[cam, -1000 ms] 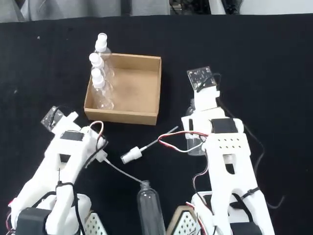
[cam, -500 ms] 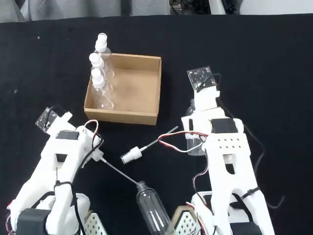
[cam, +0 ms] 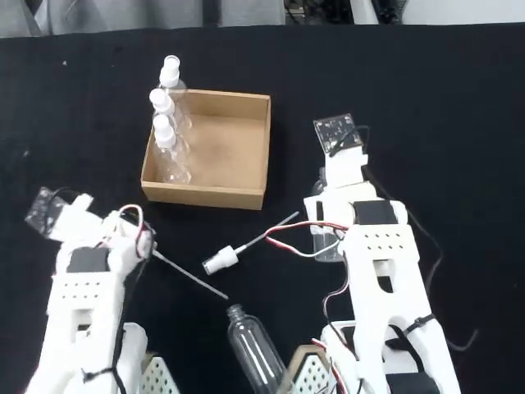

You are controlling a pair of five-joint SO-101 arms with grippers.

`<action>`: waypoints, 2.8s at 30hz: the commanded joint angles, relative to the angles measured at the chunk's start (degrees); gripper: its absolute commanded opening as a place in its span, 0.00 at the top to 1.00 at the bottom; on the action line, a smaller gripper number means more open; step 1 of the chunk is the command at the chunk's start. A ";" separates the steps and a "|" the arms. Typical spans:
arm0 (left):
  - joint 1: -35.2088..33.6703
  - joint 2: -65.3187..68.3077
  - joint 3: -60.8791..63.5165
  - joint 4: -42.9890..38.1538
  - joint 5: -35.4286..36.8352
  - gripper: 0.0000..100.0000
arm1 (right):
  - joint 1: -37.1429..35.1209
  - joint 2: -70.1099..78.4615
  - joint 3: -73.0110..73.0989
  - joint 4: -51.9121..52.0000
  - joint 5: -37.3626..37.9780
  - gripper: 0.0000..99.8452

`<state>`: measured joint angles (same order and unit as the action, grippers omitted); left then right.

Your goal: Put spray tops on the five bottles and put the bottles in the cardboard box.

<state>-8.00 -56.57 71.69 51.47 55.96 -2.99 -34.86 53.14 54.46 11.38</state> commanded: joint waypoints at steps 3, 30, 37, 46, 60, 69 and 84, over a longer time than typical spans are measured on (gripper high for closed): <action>-3.91 -11.60 1.63 0.00 0.18 0.97 | 1.32 -2.24 -0.66 -1.58 -0.26 0.89; -11.47 -39.47 10.33 0.44 0.18 0.97 | 1.32 -2.59 -0.66 -1.32 -0.26 0.89; -11.91 -42.90 10.33 0.53 0.18 0.97 | 1.32 -2.59 -0.66 -1.41 -0.26 0.89; -16.13 -48.26 9.89 0.00 0.18 0.97 | 1.32 -2.59 -0.66 -1.41 -0.26 0.89; -16.66 -48.00 4.79 -11.08 0.18 0.97 | 1.41 -2.68 -0.92 -1.14 -0.26 0.89; -16.13 -48.09 4.35 -24.44 0.26 0.97 | 1.41 -10.33 1.45 -1.23 0.09 0.89; -16.04 -48.09 4.79 -35.78 0.35 0.97 | 1.05 -27.56 7.78 -1.23 0.09 0.89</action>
<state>-24.00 -104.04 80.04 16.13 55.96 -2.99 -57.10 60.79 54.37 11.38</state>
